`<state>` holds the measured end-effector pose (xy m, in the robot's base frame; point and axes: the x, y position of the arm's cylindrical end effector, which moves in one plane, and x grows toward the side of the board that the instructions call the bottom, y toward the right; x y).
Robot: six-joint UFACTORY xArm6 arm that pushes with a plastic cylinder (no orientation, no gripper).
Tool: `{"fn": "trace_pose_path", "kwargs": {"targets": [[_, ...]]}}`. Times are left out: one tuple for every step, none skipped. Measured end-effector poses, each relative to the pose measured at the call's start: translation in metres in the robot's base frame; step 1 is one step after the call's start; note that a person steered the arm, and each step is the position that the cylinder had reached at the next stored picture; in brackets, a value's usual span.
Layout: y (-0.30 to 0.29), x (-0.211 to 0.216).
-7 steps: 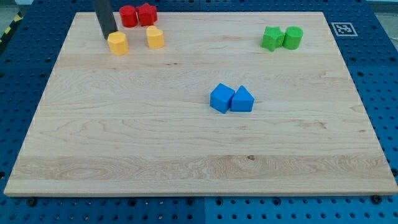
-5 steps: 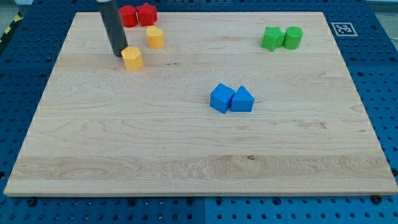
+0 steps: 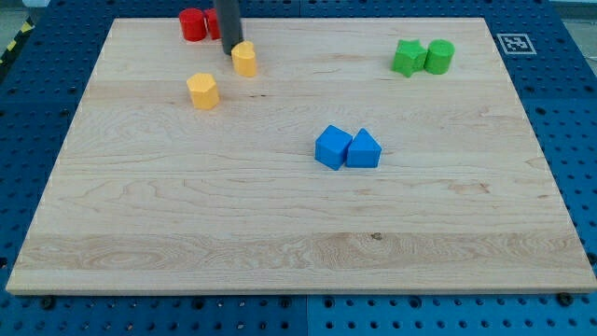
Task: Push yellow heart to right side of the yellow hexagon
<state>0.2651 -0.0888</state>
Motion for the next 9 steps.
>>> {"fn": "trace_pose_path", "kwargs": {"targets": [[0.020, 0.000], [0.041, 0.000], [0.043, 0.000], [0.042, 0.014], [0.036, 0.028], [0.015, 0.031], [-0.004, 0.045], [-0.009, 0.049], [-0.036, 0.036]]}}
